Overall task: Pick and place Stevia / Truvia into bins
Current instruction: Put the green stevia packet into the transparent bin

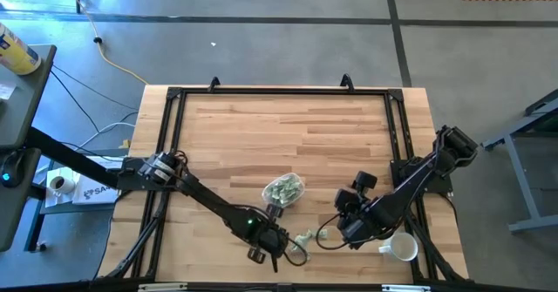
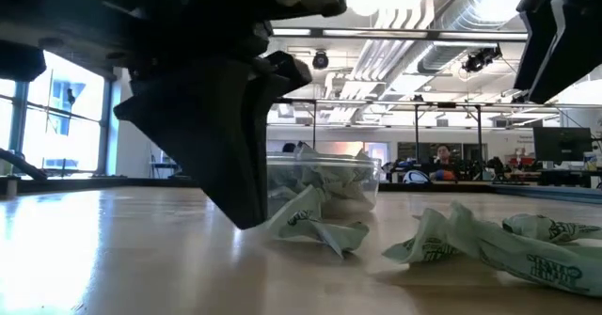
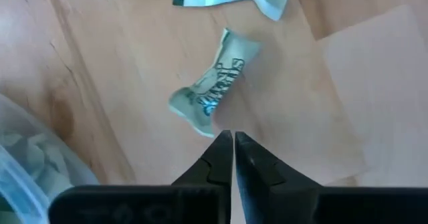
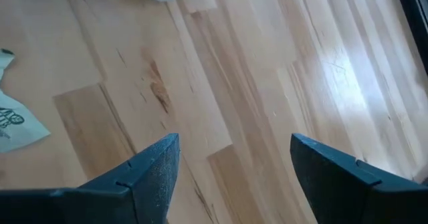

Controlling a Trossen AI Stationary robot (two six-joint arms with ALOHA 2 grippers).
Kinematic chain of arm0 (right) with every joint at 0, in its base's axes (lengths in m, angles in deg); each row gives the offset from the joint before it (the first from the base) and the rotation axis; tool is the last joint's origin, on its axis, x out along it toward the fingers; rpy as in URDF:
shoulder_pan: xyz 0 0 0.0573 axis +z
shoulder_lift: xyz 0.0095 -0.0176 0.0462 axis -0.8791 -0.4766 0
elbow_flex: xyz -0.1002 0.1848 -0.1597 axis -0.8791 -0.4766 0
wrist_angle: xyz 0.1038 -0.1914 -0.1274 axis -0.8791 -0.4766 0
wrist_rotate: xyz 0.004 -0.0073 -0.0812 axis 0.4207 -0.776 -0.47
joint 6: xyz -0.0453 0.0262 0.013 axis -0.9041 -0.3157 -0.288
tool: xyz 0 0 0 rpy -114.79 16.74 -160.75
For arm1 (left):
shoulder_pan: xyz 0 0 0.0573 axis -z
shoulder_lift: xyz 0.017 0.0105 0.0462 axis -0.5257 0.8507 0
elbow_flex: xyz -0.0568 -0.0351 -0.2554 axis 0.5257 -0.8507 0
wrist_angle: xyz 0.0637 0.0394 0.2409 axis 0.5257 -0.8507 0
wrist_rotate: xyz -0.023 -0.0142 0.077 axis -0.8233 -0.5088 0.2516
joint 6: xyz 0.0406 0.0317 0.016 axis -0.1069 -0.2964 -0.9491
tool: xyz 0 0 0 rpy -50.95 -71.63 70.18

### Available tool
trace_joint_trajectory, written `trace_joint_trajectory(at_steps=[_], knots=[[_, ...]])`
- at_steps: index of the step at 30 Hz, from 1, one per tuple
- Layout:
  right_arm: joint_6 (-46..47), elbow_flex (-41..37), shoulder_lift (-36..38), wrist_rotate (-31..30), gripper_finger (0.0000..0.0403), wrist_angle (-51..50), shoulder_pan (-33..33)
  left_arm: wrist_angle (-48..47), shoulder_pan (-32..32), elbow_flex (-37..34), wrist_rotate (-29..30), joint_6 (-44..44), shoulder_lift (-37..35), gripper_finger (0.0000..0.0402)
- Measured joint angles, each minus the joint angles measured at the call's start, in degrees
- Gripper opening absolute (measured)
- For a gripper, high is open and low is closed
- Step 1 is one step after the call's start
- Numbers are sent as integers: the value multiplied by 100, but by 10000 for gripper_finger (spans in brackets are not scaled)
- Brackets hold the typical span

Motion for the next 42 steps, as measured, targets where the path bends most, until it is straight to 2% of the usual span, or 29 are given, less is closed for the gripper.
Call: trace_joint_trajectory(at_steps=[5,10,14,19,22,23,30,34,39,42], knots=[[56,0,0,48,275,2,90,-39,-10,0,48,-232,-30,85],[179,0,0,42,275,-5,126,-28,-2,15,217,-362,-135,161],[185,-2,0,34,275,-5,126,238,-13,15,179,-989,-140,215],[183,-2,0,34,275,-9,126,694,-35,13,-77,-1838,-120,234],[185,-2,0,39,275,-10,126,912,-131,24,-725,-2006,11,222],[193,-2,0,41,275,-8,124,828,-164,15,-758,-2010,58,214],[328,-4,0,111,275,-22,115,850,-369,20,-410,-2010,215,144],[336,-4,0,111,275,-16,113,787,-520,18,-570,-1846,216,102],[336,-4,0,108,275,-17,104,502,-581,51,-509,-1381,250,23],[336,-4,0,110,275,-42,104,-246,-580,136,-705,-759,125,24]])
